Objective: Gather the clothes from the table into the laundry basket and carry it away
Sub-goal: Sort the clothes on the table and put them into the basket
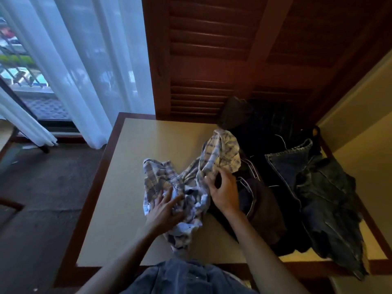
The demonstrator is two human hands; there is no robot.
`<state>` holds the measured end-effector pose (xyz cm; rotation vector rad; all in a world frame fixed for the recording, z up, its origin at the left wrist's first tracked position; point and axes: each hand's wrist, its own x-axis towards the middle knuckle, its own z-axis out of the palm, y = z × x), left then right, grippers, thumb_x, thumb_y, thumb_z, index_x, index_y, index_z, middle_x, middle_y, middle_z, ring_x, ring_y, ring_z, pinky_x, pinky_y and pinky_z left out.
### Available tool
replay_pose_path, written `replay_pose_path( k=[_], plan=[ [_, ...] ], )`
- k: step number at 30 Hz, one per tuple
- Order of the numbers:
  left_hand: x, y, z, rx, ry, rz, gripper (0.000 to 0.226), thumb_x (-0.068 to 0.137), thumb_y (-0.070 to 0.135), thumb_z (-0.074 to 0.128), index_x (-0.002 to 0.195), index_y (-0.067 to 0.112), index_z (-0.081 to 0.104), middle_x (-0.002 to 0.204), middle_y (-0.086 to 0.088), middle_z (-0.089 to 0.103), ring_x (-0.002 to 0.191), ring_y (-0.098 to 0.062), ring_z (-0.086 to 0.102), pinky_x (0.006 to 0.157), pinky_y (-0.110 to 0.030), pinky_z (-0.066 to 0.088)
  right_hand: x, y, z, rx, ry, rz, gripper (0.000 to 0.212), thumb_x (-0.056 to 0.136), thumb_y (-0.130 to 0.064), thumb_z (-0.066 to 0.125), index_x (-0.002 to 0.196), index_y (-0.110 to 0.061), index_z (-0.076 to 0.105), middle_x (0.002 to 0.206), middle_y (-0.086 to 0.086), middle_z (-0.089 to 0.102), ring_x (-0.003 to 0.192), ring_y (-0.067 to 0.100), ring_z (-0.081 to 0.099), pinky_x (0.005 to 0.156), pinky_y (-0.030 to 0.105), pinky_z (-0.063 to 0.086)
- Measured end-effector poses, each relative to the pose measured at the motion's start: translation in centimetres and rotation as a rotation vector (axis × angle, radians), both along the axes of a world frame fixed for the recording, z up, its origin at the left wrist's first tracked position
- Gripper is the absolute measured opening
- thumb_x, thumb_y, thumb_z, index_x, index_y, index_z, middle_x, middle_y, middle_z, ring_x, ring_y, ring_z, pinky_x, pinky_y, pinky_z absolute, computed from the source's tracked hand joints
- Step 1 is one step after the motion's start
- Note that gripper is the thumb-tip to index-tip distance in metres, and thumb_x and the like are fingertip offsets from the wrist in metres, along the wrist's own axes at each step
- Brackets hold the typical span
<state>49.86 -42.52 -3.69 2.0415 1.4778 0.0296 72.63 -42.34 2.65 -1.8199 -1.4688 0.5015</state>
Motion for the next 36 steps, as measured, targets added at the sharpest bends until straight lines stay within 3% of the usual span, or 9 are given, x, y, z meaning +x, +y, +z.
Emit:
replay_pose_path(
  k=[3,9,14,18,21,25,31,33,36],
  plan=[
    [-0.5,-0.1,0.1,0.053,-0.008,0.015,0.086,0.072,0.079,0.032,0.152,0.046,0.031,0.17,0.003,0.012,0.155,-0.028,0.014,0.118,-0.049,0.029,2.7,2.8,-0.2,-0.128,0.023,-0.173,0.083,0.083,-0.044,0.075,0.149,-0.013,0.036,0.153,0.012,0.039,0.142,0.028,0.034,0.113,0.045,0.038],
    [-2.9,-1.5,-0.7,0.124,-0.1,0.093,0.096,0.085,0.061,0.065,0.16,0.035,0.012,0.166,0.004,0.025,0.148,-0.019,0.034,0.106,-0.035,0.044,3.6,8.0,0.4,-0.359,0.003,-0.194,0.121,0.069,-0.063,0.079,0.158,-0.018,0.01,0.163,0.008,0.023,0.149,0.031,0.022,0.117,0.052,0.02],
    [-4.8,-1.8,-1.6,0.174,-0.155,0.145,0.098,0.083,0.053,0.073,0.16,0.032,0.016,0.166,0.003,0.025,0.149,-0.018,0.034,0.112,-0.038,0.041,2.1,11.8,0.7,-0.594,-0.113,-0.084,0.067,0.083,-0.038,0.069,0.14,-0.01,0.049,0.142,0.017,0.053,0.136,0.036,0.044,0.114,0.046,0.03],
    [-6.6,-1.3,-2.5,0.208,-0.299,0.353,0.097,0.079,0.04,0.083,0.157,0.031,0.027,0.168,0.005,0.021,0.123,-0.011,0.056,0.086,-0.031,0.056,-2.6,10.6,2.0,-0.31,-0.267,0.144,0.023,0.084,-0.033,0.065,0.096,-0.016,0.075,0.115,0.017,0.064,0.116,0.038,0.052,0.098,0.043,0.043],
    [-7.3,-0.5,-1.0,0.132,-0.652,0.651,0.074,0.088,0.03,0.077,0.15,0.032,0.036,0.156,-0.004,0.042,0.124,-0.022,0.059,0.09,-0.034,0.055,-8.2,6.2,0.3,0.027,-0.356,0.441,0.017,0.079,-0.028,0.067,0.091,-0.02,0.076,0.12,0.015,0.061,0.11,0.037,0.053,0.091,0.042,0.046],
    [-8.7,1.2,2.6,0.013,-0.903,0.928,0.053,0.1,0.06,0.042,0.149,0.038,0.036,0.158,-0.005,0.037,0.141,-0.029,0.043,0.105,-0.057,0.046,-12.3,0.1,-4.2,-0.352,-0.414,0.703,0.05,0.085,-0.013,0.056,0.135,-0.02,0.057,0.144,0.008,0.049,0.137,0.03,0.037,0.118,0.048,0.024],
    [-4.1,1.4,3.8,0.122,-0.254,0.387,0.058,0.09,0.074,0.039,0.143,0.05,0.043,0.163,-0.009,0.027,0.15,-0.036,0.022,0.117,-0.057,0.025,-7.5,0.7,-2.6,-0.258,0.051,0.374,0.031,0.089,-0.025,0.054,0.114,-0.014,0.07,0.118,0.007,0.069,0.111,0.029,0.064,0.094,0.039,0.051],
    [-3.4,0.5,1.7,0.051,0.033,0.243,0.063,0.09,0.077,0.042,0.148,0.052,0.036,0.17,-0.005,0.0,0.154,-0.041,-0.004,0.121,-0.061,0.007,-3.6,1.2,-2.0,-0.216,-0.202,0.155,0.044,0.086,-0.034,0.056,0.126,-0.018,0.062,0.135,0.008,0.056,0.133,0.03,0.048,0.107,0.046,0.042],
    [-4.3,0.4,-0.2,0.061,0.103,0.222,0.071,0.089,0.075,0.045,0.153,0.05,0.026,0.17,-0.003,-0.01,0.154,-0.04,-0.011,0.122,-0.061,0.003,3.0,-0.8,-3.6,-0.592,-0.394,0.031,0.08,0.087,-0.048,0.066,0.154,-0.034,0.026,0.166,0.006,0.003,0.153,0.034,0.003,0.118,0.053,0.022]
  ],
)
